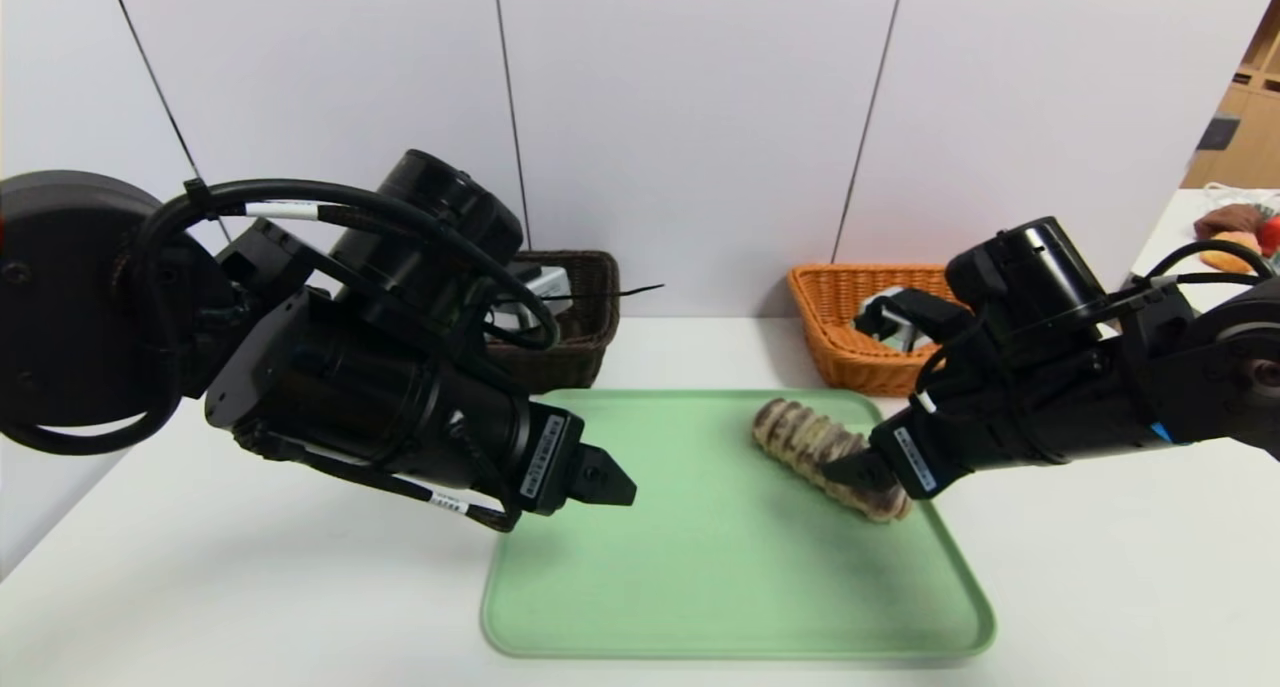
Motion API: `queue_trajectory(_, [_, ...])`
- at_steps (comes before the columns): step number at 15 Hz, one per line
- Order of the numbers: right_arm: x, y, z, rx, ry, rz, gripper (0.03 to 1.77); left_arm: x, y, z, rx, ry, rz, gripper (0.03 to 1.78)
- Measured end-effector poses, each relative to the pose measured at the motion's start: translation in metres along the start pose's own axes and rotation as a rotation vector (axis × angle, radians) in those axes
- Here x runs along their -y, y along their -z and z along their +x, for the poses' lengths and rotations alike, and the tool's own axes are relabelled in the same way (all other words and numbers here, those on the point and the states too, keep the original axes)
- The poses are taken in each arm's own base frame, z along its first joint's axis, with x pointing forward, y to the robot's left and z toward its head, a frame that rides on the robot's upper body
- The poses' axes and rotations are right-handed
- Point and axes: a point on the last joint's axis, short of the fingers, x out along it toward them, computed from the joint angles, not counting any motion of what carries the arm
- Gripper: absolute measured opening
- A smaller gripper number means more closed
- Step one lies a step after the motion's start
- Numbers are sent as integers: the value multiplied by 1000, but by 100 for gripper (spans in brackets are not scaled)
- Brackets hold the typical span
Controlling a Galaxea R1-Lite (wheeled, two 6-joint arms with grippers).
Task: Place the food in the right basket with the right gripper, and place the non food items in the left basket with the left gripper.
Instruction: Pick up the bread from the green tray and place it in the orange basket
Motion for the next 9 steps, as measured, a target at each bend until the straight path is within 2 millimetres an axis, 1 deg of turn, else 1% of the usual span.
queue_trajectory(4, [1,-8,11,-9,9,1,171,0,0,3,-4,-4,-1,169])
queue_trajectory(7, [3,-13,24,-18,7,3,171,0,0,4,-4,-7,-1,169])
queue_trajectory(9, [3,-13,34,-39,5,3,171,-1,0,4,-5,-9,-1,169])
